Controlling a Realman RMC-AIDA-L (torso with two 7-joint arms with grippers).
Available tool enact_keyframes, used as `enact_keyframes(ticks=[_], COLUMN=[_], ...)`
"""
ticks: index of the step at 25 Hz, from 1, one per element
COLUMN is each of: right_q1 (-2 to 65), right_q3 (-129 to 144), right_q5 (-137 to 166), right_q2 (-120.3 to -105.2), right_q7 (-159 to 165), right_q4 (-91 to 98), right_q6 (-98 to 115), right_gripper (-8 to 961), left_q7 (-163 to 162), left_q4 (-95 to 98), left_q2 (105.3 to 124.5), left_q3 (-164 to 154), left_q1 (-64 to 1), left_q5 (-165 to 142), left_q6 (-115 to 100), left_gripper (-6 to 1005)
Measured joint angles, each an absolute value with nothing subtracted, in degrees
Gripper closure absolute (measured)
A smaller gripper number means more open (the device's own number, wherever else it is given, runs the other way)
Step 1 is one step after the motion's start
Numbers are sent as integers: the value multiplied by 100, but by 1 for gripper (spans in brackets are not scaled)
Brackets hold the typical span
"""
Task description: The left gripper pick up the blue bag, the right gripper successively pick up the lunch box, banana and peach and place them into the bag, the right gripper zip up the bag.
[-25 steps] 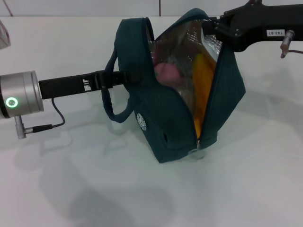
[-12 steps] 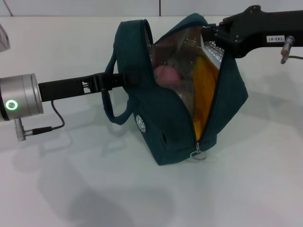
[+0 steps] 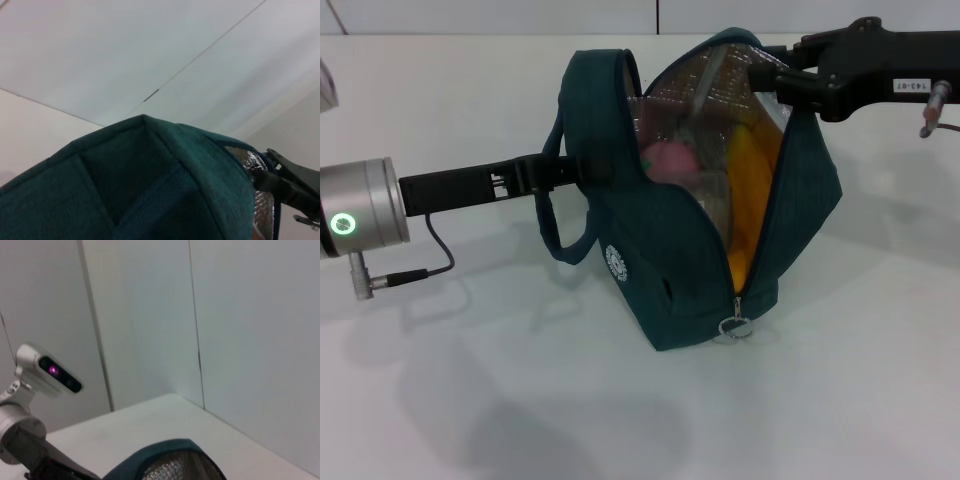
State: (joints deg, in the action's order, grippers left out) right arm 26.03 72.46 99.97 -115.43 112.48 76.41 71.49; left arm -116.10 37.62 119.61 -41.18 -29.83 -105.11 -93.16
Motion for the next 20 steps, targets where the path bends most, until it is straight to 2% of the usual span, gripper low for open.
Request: enact_keyframes(ticks=[11,20], right_q1=[2429,2211], right_q3=[6629,5984], right_q5=[9638,8588], right_q2=[-11540,-11526], right_q7=[11107,10069], right_q4=[7574,7306], right_q6=[7660,8711], right_gripper=[534,255], left_q7=[-11610,-11602], left_q4=[3753,3744], left_q2=[11962,11962], left_q3=[-4095,-4095], left_q1=[-2938,-2935], left_q5=[-10510,-10511], left_q6=[-9266,-9254], left_gripper=[956,955])
